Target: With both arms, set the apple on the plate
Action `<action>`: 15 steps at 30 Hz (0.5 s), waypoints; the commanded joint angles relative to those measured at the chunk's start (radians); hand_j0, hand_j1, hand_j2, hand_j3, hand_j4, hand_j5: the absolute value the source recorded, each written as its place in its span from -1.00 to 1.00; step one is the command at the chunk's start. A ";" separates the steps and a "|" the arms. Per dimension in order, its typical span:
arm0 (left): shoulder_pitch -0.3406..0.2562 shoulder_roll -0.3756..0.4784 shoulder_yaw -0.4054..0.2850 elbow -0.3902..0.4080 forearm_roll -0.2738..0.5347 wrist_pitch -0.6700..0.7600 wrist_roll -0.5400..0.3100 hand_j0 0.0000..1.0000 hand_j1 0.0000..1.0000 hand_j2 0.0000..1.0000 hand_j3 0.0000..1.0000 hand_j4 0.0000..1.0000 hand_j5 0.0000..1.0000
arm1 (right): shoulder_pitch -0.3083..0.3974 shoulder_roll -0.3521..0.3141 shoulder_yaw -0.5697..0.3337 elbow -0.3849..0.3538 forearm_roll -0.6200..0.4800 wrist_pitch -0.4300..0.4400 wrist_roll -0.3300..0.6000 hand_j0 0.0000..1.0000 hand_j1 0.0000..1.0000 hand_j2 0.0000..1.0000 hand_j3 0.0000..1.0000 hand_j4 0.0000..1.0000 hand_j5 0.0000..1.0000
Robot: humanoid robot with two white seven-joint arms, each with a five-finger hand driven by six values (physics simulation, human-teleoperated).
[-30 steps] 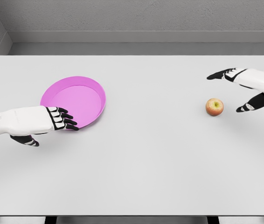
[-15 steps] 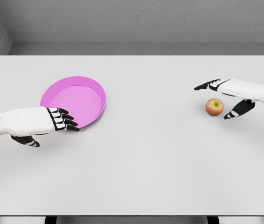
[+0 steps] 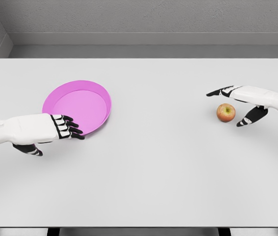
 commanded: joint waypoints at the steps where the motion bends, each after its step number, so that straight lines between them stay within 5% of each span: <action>1: 0.000 0.001 0.000 0.000 0.006 0.002 0.000 1.00 1.00 1.00 1.00 1.00 1.00 | 0.000 0.015 0.003 0.022 0.001 0.001 0.000 1.00 1.00 1.00 1.00 1.00 1.00; 15: 0.000 0.001 0.000 0.000 0.006 0.002 0.000 1.00 1.00 1.00 1.00 1.00 1.00 | -0.014 0.048 0.016 0.101 0.031 -0.031 0.000 1.00 1.00 1.00 1.00 1.00 1.00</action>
